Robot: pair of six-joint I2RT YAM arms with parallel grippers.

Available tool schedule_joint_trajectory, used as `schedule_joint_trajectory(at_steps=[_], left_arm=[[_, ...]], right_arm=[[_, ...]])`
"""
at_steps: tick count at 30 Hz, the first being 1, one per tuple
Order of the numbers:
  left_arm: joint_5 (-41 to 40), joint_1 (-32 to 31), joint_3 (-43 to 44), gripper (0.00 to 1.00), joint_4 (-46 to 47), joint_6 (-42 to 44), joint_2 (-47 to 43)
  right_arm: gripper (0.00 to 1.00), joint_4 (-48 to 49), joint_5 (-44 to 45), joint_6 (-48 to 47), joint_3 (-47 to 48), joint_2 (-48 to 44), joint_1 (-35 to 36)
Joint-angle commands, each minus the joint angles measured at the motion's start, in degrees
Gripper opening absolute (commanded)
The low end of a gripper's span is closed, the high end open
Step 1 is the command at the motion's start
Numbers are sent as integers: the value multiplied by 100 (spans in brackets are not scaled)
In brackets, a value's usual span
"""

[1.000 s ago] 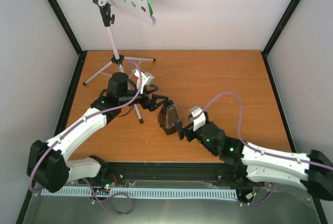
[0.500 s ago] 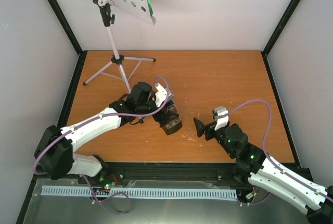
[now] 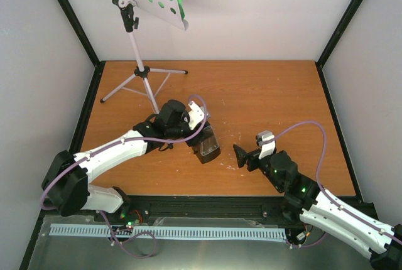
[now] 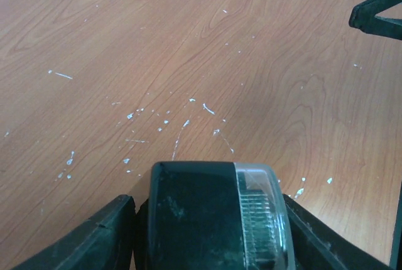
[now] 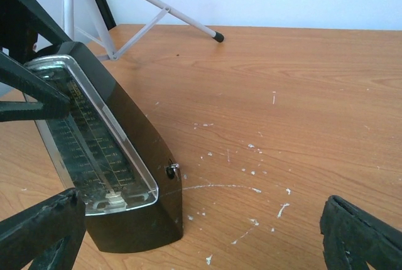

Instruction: Pack up the instrument practice props

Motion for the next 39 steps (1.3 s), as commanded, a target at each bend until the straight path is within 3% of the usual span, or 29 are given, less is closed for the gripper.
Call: schedule_joint_trajectory(at_steps=[1,4,11,19,23,26,30,33,39], left_arm=[[-55,-112,209,55,-42,86,55],[-81,-113,205,49,-57,85,79],[-751,-126,278,48,-241,-175,34],[-1566,-186,260,48,-484,-1821,26],[-2212,-614,381,49,-613,-2558,106],[-2222,-827,526,56,-608,-2921,269],[-2160,-997,571,82,-487,-3106,325],[-1816,-1074,515,95,-281,-3019,200],[-1442,-1070,245,99,-133,-3012,-587]], right_arm=[[100,4,71,81,-120,-100,-48],[100,-31,100,77,-127,-132,-47],[100,5,204,125,-197,-119,-47],[100,-569,650,868,39,-80,-47],[100,-683,605,945,21,-225,-47],[100,-803,613,977,47,-261,-47],[100,-888,540,1049,36,-263,-47],[100,-863,334,1105,-27,-251,-52],[100,-1131,-77,1037,44,-226,-47]])
